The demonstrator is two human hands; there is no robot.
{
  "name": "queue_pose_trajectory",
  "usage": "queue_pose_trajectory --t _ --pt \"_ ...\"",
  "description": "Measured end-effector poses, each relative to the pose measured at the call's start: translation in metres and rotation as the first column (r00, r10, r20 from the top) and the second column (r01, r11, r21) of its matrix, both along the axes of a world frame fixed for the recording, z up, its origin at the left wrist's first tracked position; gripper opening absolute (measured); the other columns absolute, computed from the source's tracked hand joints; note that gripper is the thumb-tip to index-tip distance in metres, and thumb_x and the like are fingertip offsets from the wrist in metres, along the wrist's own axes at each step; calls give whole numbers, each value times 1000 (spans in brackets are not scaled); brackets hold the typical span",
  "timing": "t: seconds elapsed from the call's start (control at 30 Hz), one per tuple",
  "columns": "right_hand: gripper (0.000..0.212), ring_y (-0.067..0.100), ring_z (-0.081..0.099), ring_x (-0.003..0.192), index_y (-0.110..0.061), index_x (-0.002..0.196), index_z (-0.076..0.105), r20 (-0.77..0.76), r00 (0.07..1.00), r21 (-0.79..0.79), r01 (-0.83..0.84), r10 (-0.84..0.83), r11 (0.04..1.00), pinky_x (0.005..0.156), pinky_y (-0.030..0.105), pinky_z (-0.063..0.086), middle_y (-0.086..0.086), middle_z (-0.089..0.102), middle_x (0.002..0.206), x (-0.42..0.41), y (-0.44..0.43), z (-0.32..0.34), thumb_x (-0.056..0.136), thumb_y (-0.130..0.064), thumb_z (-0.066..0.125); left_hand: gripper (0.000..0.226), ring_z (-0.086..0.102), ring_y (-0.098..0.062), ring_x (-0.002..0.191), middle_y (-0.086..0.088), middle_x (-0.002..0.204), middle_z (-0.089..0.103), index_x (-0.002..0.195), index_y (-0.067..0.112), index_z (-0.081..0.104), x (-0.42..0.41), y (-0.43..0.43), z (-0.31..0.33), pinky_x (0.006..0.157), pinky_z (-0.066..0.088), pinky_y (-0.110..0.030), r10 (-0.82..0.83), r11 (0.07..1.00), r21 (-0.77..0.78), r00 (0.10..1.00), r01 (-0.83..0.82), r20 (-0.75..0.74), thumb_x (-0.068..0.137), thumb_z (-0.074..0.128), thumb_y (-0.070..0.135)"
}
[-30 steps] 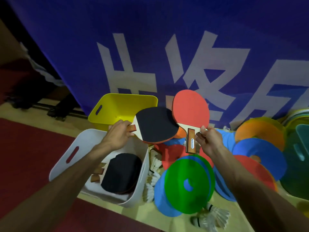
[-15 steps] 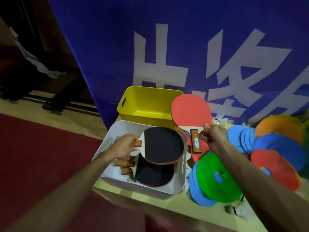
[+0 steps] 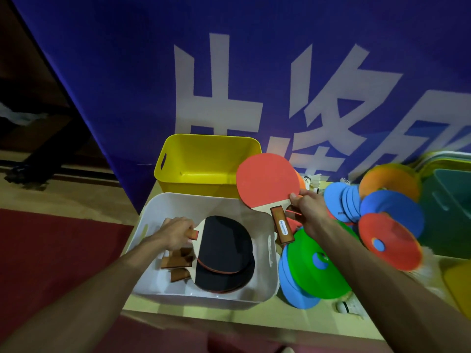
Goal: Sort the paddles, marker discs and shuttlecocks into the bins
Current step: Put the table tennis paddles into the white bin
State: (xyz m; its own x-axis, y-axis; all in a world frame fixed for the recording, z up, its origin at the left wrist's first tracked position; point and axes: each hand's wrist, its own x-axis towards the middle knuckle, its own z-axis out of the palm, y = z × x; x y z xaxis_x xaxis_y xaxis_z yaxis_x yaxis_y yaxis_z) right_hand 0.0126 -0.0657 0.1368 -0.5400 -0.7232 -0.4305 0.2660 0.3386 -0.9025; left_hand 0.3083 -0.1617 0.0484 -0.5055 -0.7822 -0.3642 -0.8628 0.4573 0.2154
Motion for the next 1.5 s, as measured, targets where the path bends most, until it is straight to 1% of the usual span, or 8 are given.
queue_pose_trajectory --t 0.2,0.47,0.7,0.9,1.07,1.23,1.4,1.5 --pt "11 21 60 70 -4 104 58 -27 1000 19 -4 5 1000 49 25 54 11 63 83 6 3 -2 94 -4 52 33 52 -20 109 -1 120 58 119 19 57 -1 -3 -10 96 37 -33 13 999 48 1000 -14 23 88 64 25" --pt "15 17 57 66 -9 84 55 3 1000 -38 -8 8 999 58 32 54 8 59 74 16 2 9 95 0 50 25 57 -15 106 -4 117 63 117 13 63 -32 9 23 89 43 -23 190 971 209 904 -116 -383 92 58 17" --pt "22 19 57 66 -8 82 58 64 994 -112 -85 92 990 51 30 57 8 58 74 29 -9 11 93 7 45 24 66 -14 94 1 105 67 108 19 65 -75 34 77 93 50 -36 343 914 393 713 -103 -611 92 56 35" --pt "18 17 50 59 -1 99 51 138 979 -180 -126 152 976 65 39 58 8 47 71 43 -11 14 92 12 40 30 59 -15 82 0 90 61 98 16 57 -95 49 96 75 46 -31 406 911 320 695 -258 -593 85 66 42" --pt "29 20 57 70 1 113 48 158 967 -213 -162 198 964 71 39 60 9 51 81 53 -10 16 89 15 42 34 58 -13 70 -1 80 63 95 9 59 -90 55 91 56 44 -17 451 891 279 626 -359 -636 74 81 25" --pt "24 23 59 81 -6 97 52 69 950 -196 -287 305 938 83 42 56 11 58 87 65 -6 26 83 14 53 20 53 -13 58 2 65 60 70 15 55 -72 54 86 51 41 -22 387 920 209 677 -333 -627 77 74 20" --pt "42 19 61 78 -13 119 47 -70 977 -217 -214 203 952 74 37 53 8 62 100 59 -20 40 83 -11 70 20 45 -16 57 -1 61 54 66 15 50 -35 45 76 56 36 -29 296 953 117 776 -280 -557 70 69 16" --pt "51 20 61 87 -20 127 44 -235 954 -136 -222 186 966 83 41 52 1 58 100 49 -31 42 83 -14 70 23 44 -15 56 0 61 52 67 13 50 -14 43 72 56 36 -30 217 972 23 849 -235 -482 68 72 17"
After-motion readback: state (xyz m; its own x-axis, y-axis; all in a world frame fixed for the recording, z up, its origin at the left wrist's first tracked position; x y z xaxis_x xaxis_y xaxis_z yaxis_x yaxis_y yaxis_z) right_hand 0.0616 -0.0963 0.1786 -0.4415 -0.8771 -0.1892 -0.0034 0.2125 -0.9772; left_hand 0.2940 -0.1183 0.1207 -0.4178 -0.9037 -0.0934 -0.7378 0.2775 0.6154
